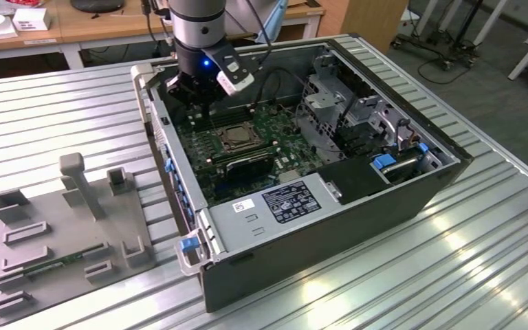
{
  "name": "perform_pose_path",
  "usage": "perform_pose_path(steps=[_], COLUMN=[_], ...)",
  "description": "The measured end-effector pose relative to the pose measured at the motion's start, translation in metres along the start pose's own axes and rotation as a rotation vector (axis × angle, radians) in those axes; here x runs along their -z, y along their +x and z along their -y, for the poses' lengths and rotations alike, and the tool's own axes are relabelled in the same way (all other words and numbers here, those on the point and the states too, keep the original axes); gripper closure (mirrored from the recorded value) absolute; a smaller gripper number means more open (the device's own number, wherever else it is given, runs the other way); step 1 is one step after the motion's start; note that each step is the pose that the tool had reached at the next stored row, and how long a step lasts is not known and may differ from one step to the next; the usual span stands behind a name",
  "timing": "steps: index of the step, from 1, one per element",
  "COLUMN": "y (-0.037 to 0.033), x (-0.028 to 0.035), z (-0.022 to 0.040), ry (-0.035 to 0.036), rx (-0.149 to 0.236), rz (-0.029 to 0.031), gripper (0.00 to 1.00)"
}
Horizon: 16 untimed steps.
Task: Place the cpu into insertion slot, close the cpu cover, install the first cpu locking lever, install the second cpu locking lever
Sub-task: 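Install the first cpu locking lever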
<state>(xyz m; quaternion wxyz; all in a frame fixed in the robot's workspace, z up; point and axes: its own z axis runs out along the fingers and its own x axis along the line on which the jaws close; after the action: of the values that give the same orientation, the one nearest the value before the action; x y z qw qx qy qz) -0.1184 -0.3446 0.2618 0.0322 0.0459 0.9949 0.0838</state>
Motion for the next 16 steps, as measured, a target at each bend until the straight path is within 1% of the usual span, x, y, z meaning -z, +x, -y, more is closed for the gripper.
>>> perform_pose_path(steps=[1,5,6,8,10,16], y=[0.0,0.0,0.0001,0.0002,0.0006,0.0019], x=[0.0,-0.0001,-0.0001,-0.0005,-0.0008,-0.0029], z=[0.0,0.0,0.0,-0.0001,-0.0004,-0.002], ry=[-0.0015,-0.0021,-0.004,-0.0106,-0.0132,-0.016], rx=[0.0,0.0,0.0,-0.001,-0.001,-0.001], rz=[-0.0001,-0.0001,-0.0003,-0.0008,-0.0012,-0.0013], gripper=[0.89,0.89,0.89,0.89,0.89,0.89])
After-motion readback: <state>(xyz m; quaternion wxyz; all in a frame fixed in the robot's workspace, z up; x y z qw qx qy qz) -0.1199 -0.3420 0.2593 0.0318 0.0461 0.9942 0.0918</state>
